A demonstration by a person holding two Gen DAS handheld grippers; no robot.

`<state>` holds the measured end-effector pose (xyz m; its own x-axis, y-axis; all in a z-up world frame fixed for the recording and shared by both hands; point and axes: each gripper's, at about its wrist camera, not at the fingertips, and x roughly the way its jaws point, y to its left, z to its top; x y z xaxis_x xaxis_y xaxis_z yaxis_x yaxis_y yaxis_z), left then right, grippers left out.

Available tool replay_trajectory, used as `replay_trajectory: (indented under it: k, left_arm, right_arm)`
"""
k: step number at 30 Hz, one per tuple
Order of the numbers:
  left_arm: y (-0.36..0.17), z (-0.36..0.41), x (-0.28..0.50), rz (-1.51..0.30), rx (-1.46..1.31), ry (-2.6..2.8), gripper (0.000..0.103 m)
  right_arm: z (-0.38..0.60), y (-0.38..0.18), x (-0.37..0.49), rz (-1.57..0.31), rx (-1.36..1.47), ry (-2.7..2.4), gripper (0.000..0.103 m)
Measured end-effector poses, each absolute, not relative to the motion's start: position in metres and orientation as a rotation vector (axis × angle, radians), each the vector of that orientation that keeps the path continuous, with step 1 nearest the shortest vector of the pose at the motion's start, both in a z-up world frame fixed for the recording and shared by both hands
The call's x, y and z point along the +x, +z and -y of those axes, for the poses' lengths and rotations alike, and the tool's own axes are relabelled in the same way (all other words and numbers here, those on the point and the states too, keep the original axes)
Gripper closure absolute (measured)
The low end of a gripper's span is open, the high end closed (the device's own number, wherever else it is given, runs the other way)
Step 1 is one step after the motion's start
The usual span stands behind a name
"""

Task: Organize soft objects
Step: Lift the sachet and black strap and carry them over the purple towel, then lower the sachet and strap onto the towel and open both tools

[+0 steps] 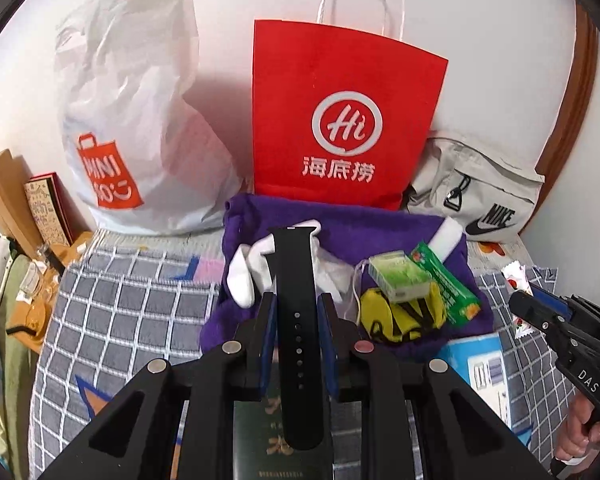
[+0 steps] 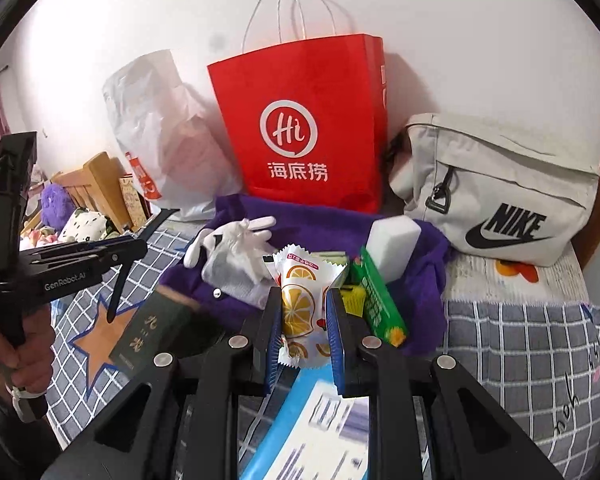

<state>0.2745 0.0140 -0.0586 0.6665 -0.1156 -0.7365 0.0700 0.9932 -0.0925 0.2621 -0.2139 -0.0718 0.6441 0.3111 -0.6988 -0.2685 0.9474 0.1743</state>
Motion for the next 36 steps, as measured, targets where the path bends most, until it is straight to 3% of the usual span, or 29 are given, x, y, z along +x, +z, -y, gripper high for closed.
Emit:
replay_trajectory:
  k: [11,36]
  left_arm:
    - [-0.055,-0.017,0.329,-0.828,-0.088,-0.078,0.083]
    - [-0.129,-0.025,0.390,-0.994,-0.115,-0.083,0.083]
  right_arm:
    - [0.213,-0.066,0.314,-0.810,0.081,0.336,0.082]
    - [0.221,-0.149,0.365,-1.070,0.163,0.359,0.081]
